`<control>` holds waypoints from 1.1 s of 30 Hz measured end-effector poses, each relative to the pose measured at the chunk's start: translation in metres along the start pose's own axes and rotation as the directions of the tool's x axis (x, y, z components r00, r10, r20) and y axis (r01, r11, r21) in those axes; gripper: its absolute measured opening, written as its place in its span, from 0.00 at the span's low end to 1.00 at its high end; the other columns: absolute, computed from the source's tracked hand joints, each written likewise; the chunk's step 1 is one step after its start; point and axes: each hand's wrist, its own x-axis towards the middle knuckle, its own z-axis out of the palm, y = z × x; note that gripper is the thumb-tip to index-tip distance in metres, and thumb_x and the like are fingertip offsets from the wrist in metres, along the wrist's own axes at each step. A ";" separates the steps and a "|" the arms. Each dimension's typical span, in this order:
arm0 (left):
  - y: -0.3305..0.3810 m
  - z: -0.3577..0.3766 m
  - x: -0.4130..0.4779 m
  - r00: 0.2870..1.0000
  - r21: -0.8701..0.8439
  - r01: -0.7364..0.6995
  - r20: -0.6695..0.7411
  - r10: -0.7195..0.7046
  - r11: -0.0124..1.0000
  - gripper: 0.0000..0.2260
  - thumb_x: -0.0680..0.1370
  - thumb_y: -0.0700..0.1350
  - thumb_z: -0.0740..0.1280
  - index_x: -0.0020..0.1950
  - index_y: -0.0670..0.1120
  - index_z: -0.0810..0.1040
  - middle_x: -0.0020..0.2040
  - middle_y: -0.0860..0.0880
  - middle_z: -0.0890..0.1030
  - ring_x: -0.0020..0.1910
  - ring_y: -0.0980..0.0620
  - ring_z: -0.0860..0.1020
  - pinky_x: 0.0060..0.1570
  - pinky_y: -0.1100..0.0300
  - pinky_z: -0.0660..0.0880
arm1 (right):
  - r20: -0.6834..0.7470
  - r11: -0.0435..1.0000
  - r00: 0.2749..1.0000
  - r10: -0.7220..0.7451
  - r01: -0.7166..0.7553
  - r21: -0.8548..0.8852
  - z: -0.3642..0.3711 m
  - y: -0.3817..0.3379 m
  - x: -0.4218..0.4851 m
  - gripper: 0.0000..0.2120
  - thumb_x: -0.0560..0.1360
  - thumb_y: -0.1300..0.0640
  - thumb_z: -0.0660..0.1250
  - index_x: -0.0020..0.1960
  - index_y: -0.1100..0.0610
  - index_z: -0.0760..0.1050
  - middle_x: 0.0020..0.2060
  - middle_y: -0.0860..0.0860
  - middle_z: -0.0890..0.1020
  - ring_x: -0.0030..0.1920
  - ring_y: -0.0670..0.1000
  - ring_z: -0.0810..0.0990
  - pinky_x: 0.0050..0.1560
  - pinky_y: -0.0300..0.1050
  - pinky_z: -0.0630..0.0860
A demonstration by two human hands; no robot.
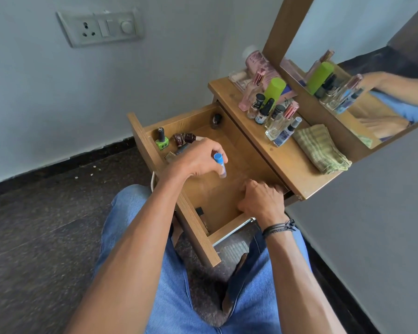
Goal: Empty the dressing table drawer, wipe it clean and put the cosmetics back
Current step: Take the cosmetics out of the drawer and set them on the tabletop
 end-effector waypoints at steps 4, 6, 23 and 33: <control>0.005 -0.005 0.000 0.988 -0.158 -0.047 -0.152 0.022 0.986 0.13 0.71 0.44 0.79 0.53 0.52 0.81 0.59 0.52 0.80 0.51 0.58 0.80 0.53 0.56 0.78 | -0.027 1.000 1.000 0.003 -0.003 -0.004 0.005 0.003 0.003 0.19 0.74 0.44 0.71 0.62 0.48 0.75 0.54 0.50 0.81 0.56 0.53 0.81 0.67 0.51 0.65; 0.007 -0.007 -0.001 0.973 -0.248 -0.084 -0.231 0.025 0.965 0.15 0.70 0.44 0.79 0.53 0.53 0.80 0.55 0.54 0.81 0.50 0.60 0.80 0.54 0.55 0.80 | -0.020 1.000 1.000 -0.003 0.003 -0.009 0.006 0.004 0.005 0.20 0.74 0.38 0.69 0.61 0.48 0.76 0.54 0.51 0.82 0.56 0.52 0.81 0.67 0.52 0.65; 0.029 0.009 0.000 0.884 -0.686 -0.319 -0.464 -0.056 0.654 0.16 0.74 0.33 0.73 0.61 0.43 0.78 0.52 0.42 0.84 0.50 0.50 0.84 0.48 0.60 0.80 | -0.356 0.202 0.933 0.042 0.341 0.918 -0.033 0.036 -0.018 0.15 0.66 0.57 0.83 0.49 0.49 0.83 0.55 0.49 0.81 0.58 0.49 0.80 0.57 0.37 0.74; 0.037 0.023 0.000 0.937 -0.771 -0.282 -0.349 -0.008 0.570 0.19 0.82 0.38 0.66 0.71 0.49 0.70 0.54 0.44 0.84 0.51 0.44 0.85 0.50 0.50 0.83 | -0.205 -0.689 0.968 -0.144 0.051 0.723 -0.031 0.042 -0.018 0.34 0.57 0.65 0.86 0.60 0.60 0.79 0.56 0.58 0.82 0.58 0.60 0.81 0.57 0.46 0.82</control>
